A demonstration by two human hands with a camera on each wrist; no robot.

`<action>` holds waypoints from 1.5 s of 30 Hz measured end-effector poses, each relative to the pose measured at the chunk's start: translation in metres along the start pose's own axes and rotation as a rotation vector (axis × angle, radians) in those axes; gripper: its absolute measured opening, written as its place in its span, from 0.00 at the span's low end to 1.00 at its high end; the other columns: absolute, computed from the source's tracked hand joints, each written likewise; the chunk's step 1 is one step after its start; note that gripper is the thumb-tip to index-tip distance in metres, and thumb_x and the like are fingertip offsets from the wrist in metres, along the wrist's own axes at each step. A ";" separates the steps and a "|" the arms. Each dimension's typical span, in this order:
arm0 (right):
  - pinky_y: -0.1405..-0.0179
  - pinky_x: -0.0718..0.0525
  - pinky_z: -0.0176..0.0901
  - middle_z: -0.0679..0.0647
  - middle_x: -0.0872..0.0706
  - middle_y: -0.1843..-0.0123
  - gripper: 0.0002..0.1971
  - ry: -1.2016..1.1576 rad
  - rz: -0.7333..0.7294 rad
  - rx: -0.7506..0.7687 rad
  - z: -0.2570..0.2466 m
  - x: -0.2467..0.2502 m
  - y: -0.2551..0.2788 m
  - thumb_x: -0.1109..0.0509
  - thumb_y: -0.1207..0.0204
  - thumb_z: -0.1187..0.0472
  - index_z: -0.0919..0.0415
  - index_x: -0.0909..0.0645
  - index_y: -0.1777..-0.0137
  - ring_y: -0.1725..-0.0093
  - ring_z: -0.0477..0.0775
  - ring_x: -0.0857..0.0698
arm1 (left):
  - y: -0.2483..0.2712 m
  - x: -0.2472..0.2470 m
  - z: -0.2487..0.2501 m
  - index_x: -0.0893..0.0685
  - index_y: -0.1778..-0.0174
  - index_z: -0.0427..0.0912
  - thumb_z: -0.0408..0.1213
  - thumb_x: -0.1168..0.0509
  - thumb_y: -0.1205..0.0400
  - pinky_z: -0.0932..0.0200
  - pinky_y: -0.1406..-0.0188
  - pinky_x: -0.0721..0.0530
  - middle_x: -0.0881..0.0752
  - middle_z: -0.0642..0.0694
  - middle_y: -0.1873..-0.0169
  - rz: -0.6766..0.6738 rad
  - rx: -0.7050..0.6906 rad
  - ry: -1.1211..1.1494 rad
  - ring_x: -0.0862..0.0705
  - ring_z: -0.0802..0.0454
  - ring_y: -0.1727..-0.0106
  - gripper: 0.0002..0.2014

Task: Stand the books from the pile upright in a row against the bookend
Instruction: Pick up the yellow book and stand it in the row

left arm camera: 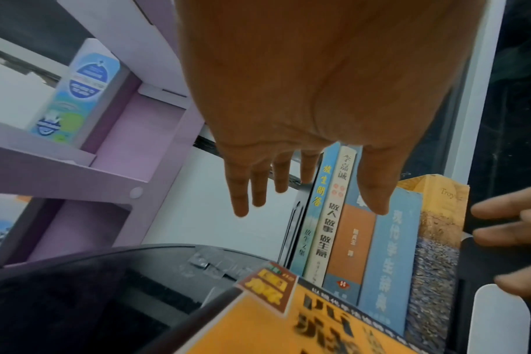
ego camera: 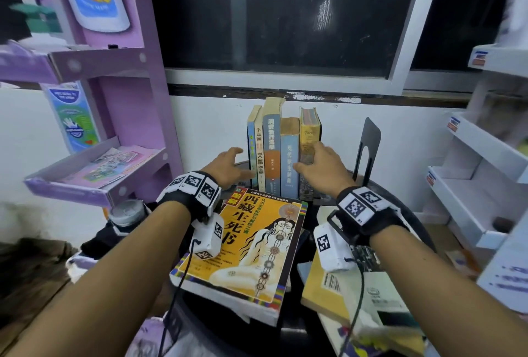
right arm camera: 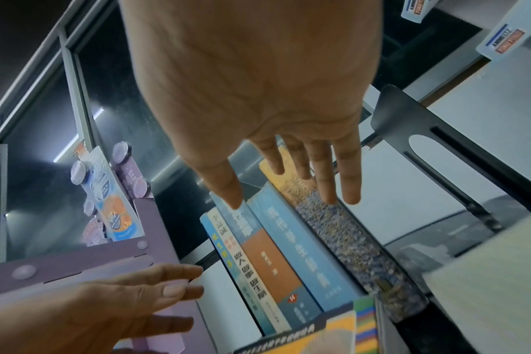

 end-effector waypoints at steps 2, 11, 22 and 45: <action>0.44 0.23 0.44 0.58 0.19 0.38 0.21 0.003 -0.082 -0.036 0.000 -0.008 0.010 0.30 0.22 0.51 0.58 0.26 0.32 0.40 0.59 0.19 | 0.006 -0.010 -0.010 0.42 0.19 0.42 0.48 0.32 0.19 0.54 0.43 0.21 0.31 0.39 0.22 -0.078 0.067 0.039 0.20 0.47 0.40 0.37; 0.38 0.18 0.56 0.63 0.17 0.44 0.25 0.057 -0.402 -0.204 0.012 -0.049 0.034 0.32 0.20 0.48 0.67 0.22 0.31 0.48 0.57 0.18 | 0.028 -0.028 -0.026 0.37 0.19 0.45 0.53 0.33 0.20 0.46 0.25 0.30 0.32 0.41 0.21 -0.232 0.239 -0.038 0.30 0.41 0.24 0.36; 0.37 0.16 0.58 0.59 0.22 0.30 0.37 0.072 -0.412 -0.272 0.025 -0.064 0.032 0.19 0.33 0.50 0.62 0.28 0.28 0.34 0.60 0.20 | 0.038 -0.028 -0.019 0.30 0.25 0.42 0.52 0.26 0.26 0.46 0.32 0.23 0.23 0.42 0.29 -0.257 0.245 -0.178 0.22 0.43 0.33 0.36; 0.41 0.14 0.62 0.57 0.19 0.36 0.41 -0.142 -0.255 -0.313 0.021 -0.051 0.022 0.09 0.50 0.58 0.55 0.25 0.36 0.39 0.63 0.16 | 0.041 -0.014 -0.022 0.22 0.38 0.50 0.38 0.25 0.24 0.54 0.50 0.18 0.15 0.50 0.54 -0.242 0.186 0.113 0.18 0.48 0.54 0.20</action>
Point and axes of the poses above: each hand's wrist, its own y-axis away from the middle knuckle, its own x-axis out of the back of the hand, z = x × y, the point moved 5 cm from there along -y, towards the middle knuckle
